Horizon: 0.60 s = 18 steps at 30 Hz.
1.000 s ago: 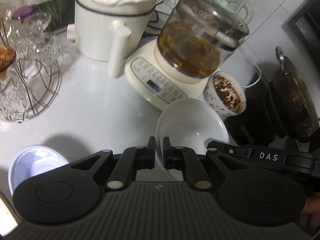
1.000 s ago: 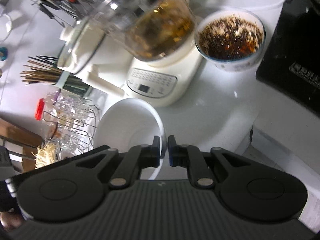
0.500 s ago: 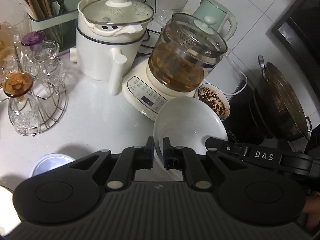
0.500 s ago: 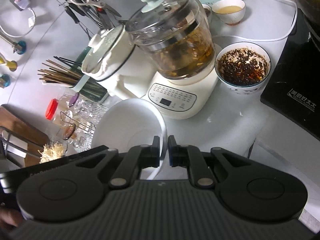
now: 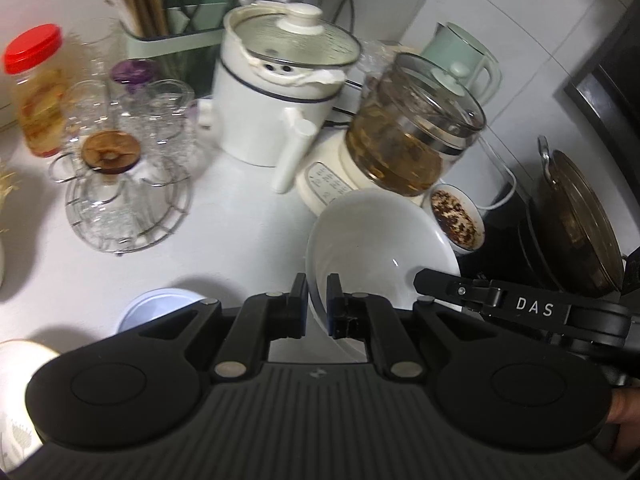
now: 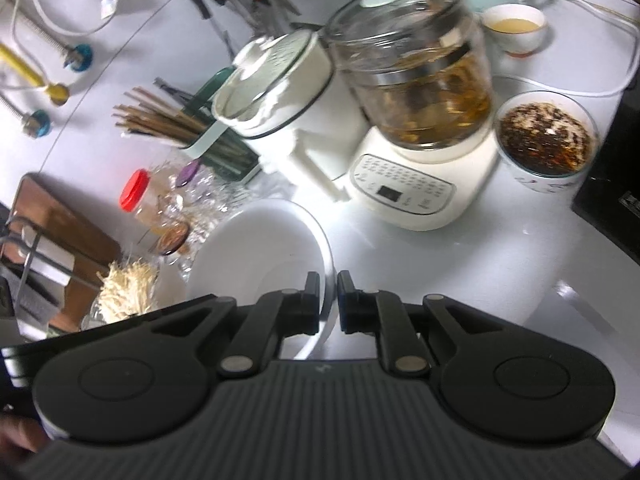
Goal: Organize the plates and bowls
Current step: 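Carry the white bowl with both grippers toward the patterned plate stack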
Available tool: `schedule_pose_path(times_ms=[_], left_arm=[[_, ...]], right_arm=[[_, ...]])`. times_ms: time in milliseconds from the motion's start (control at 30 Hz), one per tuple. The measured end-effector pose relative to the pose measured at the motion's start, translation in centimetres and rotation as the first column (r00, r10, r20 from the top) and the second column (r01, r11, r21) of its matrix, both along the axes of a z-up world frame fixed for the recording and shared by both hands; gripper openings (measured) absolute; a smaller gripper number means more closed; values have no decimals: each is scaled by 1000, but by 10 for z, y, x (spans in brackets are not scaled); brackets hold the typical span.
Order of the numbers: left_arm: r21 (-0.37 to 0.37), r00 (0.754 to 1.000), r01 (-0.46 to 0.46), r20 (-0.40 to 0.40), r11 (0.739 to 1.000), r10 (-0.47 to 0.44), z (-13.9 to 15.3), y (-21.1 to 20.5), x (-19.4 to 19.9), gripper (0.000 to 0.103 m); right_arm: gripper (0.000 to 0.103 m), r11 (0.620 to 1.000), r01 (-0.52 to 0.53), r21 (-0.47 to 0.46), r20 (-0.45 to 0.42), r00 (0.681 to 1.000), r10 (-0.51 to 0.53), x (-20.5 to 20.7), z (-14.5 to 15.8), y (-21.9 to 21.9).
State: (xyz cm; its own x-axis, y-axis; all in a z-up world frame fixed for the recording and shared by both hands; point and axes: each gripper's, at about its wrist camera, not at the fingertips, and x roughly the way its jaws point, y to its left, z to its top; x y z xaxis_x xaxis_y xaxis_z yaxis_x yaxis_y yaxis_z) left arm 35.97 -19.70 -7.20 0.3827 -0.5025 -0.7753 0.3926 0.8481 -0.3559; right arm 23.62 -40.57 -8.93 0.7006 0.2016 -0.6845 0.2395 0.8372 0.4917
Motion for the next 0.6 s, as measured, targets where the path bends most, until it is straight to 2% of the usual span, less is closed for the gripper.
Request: schedule_pose_path(times_ms=[267, 467, 600], left_arm=[[-8, 991, -130, 30, 991, 130, 7, 45, -11, 9], [-22, 970, -239, 33, 971, 240, 7, 82, -20, 9], [-33, 952, -305, 16, 952, 306, 3, 101, -23, 9]], right_arm=[[13, 993, -119, -2, 33, 992, 119, 15, 5, 33], [14, 974, -223, -37, 65, 972, 225, 29, 11, 66], [14, 958, -283, -53, 50, 957, 286, 39, 11, 83]])
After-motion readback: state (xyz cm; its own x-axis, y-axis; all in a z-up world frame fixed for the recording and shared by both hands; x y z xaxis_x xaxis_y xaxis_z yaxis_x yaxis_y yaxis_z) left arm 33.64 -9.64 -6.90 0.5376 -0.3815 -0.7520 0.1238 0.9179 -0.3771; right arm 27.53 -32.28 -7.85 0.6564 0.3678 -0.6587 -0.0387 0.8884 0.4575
